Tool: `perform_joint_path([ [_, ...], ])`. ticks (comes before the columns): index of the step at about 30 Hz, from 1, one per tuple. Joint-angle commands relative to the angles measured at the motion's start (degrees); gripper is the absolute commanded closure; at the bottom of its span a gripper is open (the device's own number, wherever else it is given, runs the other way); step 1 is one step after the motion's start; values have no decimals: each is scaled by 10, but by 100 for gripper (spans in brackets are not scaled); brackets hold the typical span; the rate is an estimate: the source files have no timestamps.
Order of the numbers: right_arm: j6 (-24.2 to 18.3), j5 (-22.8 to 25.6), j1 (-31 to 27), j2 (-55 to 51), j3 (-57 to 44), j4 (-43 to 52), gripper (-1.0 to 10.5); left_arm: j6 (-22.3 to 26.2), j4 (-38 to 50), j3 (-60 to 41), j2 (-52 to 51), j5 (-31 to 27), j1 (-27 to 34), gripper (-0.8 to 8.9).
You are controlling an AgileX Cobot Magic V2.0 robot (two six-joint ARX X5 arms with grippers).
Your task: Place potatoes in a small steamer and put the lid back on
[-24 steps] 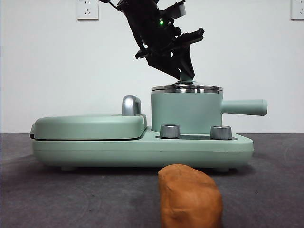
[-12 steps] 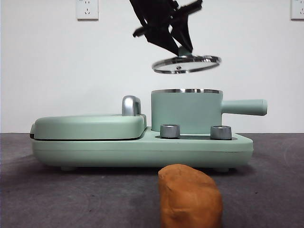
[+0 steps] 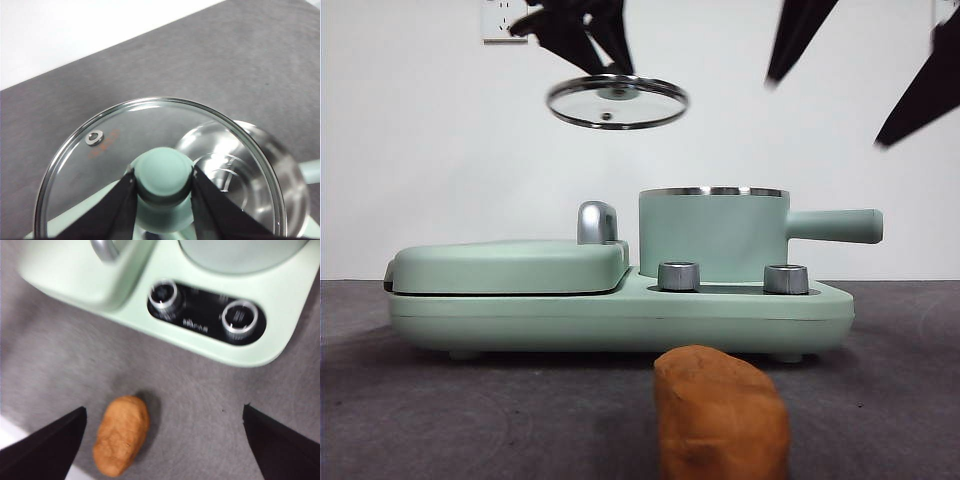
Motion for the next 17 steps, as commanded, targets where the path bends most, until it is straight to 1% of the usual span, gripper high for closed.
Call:
perform_joint_path([
  [1,49,33,46,49,17,3,470,3,10,24,-13,0,11,807],
  [5,77,40,99,119,25,7,470,3,7,24,-19,0,34,807],
  [9,103,41,139,177,26,10,470,3,4,24,-19,0,51,807],
  [14,114,41,178,242,26,27,470,3,4,24,-19,0,60,807],
  [17,120,40,191,269,26,39,470,2,5,24,-19,0,63,807],
])
